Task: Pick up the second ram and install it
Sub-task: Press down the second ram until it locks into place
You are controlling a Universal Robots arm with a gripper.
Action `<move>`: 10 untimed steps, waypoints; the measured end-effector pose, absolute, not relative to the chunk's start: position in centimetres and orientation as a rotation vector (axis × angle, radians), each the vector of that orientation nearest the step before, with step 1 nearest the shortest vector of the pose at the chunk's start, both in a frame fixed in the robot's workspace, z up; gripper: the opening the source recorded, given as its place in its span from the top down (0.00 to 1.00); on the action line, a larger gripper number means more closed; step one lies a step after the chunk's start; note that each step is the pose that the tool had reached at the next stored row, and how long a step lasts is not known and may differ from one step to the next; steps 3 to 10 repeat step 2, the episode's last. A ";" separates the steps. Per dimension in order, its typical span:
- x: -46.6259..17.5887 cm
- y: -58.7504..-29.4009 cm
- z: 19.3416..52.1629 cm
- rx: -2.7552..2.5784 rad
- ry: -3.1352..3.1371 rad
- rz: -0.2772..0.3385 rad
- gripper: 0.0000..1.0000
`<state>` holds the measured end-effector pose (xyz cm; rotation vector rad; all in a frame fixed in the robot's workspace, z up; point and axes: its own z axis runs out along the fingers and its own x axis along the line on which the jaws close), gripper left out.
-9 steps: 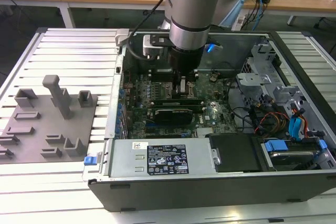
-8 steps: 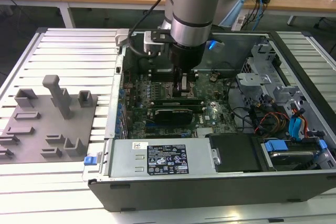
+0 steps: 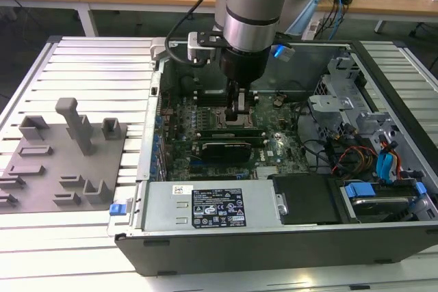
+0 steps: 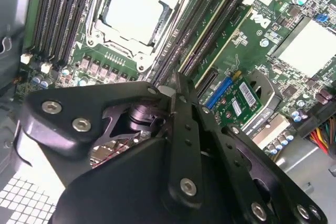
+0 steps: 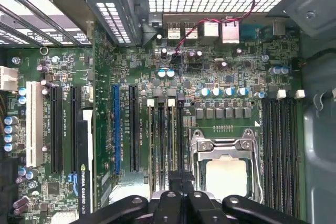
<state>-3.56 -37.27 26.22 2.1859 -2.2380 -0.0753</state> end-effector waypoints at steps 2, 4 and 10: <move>-3.6 -37.3 26.2 2.186 -2.238 -0.075 0.89; -3.6 -37.3 26.2 2.186 -2.238 -0.075 0.89; -3.6 -37.3 26.2 2.186 -2.238 -0.075 0.89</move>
